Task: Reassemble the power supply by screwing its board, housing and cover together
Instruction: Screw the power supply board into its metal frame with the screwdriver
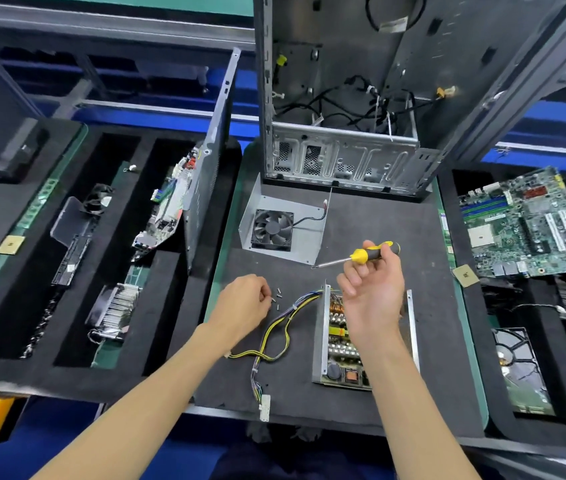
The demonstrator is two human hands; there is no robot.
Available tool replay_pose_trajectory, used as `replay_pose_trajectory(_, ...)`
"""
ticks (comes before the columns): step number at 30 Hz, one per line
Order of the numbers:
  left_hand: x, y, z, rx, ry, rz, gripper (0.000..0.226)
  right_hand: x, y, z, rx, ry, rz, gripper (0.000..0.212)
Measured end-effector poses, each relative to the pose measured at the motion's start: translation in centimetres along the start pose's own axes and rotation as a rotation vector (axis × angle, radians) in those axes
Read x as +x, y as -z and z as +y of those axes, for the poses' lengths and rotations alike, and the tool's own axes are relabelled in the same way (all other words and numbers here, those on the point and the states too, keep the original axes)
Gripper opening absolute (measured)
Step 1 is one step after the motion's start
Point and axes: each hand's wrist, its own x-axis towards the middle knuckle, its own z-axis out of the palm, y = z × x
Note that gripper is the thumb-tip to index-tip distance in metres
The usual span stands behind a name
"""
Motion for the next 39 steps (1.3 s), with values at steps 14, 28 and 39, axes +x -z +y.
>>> replay_pose_trajectory(14, -0.4, 0.3, -1.4, -0.222, -0.142, -0.014, 0.013, -0.1, 0.1, 1.1, 0.059, 0.046, 0.030, 0.027)
replay_pose_trajectory(28, -3.4, 6.4, 6.2, -1.461, 0.096, -0.120, 0.010, -1.7, 0.4, 0.7, -0.085, 0.151, 0.092, 0.026)
replay_pose_trajectory(39, -3.5, 6.1, 8.2, -1.456, 0.033, -0.083, 0.007, -2.8, 1.0, -1.6, -0.243, 0.289, 0.112, 0.025)
